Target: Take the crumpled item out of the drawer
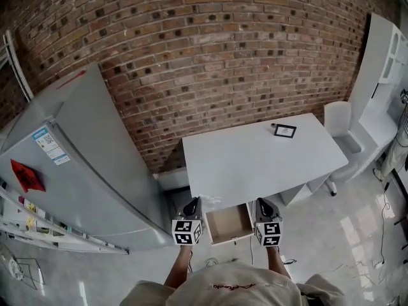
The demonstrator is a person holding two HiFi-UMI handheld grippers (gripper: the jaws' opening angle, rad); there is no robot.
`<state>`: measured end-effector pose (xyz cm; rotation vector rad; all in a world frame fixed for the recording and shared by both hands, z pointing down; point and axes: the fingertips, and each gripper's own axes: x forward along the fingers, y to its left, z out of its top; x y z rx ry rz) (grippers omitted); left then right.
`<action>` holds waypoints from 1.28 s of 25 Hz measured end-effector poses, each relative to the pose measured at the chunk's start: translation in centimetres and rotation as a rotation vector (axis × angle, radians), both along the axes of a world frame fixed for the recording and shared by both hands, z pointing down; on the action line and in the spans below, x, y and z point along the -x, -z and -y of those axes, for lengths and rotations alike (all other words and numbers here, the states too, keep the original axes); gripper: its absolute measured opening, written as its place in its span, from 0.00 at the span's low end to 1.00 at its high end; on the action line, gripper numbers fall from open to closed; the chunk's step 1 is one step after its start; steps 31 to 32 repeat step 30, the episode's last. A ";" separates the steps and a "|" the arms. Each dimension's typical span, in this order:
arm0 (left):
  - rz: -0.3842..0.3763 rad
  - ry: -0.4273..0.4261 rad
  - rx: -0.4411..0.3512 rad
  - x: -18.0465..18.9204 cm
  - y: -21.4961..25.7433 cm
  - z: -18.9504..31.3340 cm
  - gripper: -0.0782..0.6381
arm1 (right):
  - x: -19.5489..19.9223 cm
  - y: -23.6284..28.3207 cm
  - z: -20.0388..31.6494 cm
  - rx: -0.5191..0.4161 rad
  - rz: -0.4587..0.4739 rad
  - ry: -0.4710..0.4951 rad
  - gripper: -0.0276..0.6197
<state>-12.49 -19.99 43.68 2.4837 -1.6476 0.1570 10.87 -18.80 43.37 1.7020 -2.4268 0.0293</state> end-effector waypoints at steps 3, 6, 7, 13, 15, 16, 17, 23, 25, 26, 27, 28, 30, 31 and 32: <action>0.008 0.002 -0.013 0.2 0.8 0.0 0.12 | -0.4 0.4 0.0 -0.008 0.006 -0.014 0.06; 0.027 0.000 -0.023 0.5 1.4 0.1 0.12 | -0.5 0.6 0.0 -0.009 0.006 -0.021 0.06; 0.030 0.004 -0.024 0.6 1.4 0.1 0.12 | -0.5 0.5 -0.1 -0.005 0.006 -0.022 0.06; 0.032 0.018 -0.002 1.4 0.6 0.4 0.12 | -0.2 -0.2 0.0 0.016 -0.015 -0.013 0.06; 0.035 0.017 0.000 1.4 0.5 0.6 0.12 | -0.1 -0.3 0.3 0.019 -0.023 -0.009 0.06; 0.036 0.016 0.002 1.4 0.4 0.7 0.12 | 0.0 -0.3 0.4 0.019 -0.022 -0.009 0.06; 0.036 0.016 0.004 1.4 0.4 0.8 0.12 | 0.0 -0.3 0.6 0.019 -0.022 -0.009 0.06; 0.032 0.005 0.004 0.9 0.2 1.5 0.12 | -0.1 -0.3 1.2 0.024 -0.027 -0.012 0.06; 0.026 0.005 0.005 0.8 0.3 1.6 0.12 | -0.1 -0.5 1.3 0.028 -0.028 -0.012 0.06; 0.024 0.004 0.006 0.8 0.3 1.7 0.12 | -0.1 -0.5 1.3 0.029 -0.028 -0.013 0.06; 0.024 0.003 0.005 0.7 0.3 1.8 0.12 | -0.1 -0.6 1.3 0.029 -0.027 -0.013 0.06; 0.026 0.001 0.004 0.7 0.3 1.9 0.12 | -0.1 -0.7 1.4 0.029 -0.027 -0.013 0.06; 0.034 -0.002 0.001 0.6 0.3 2.0 0.12 | 0.0 -0.9 1.5 0.031 -0.026 -0.013 0.06; 0.034 -0.002 0.001 0.6 0.3 2.0 0.12 | 0.0 -0.9 1.5 0.031 -0.026 -0.013 0.06; 0.034 -0.002 0.001 0.6 0.3 2.0 0.12 | 0.0 -0.9 1.5 0.031 -0.026 -0.013 0.06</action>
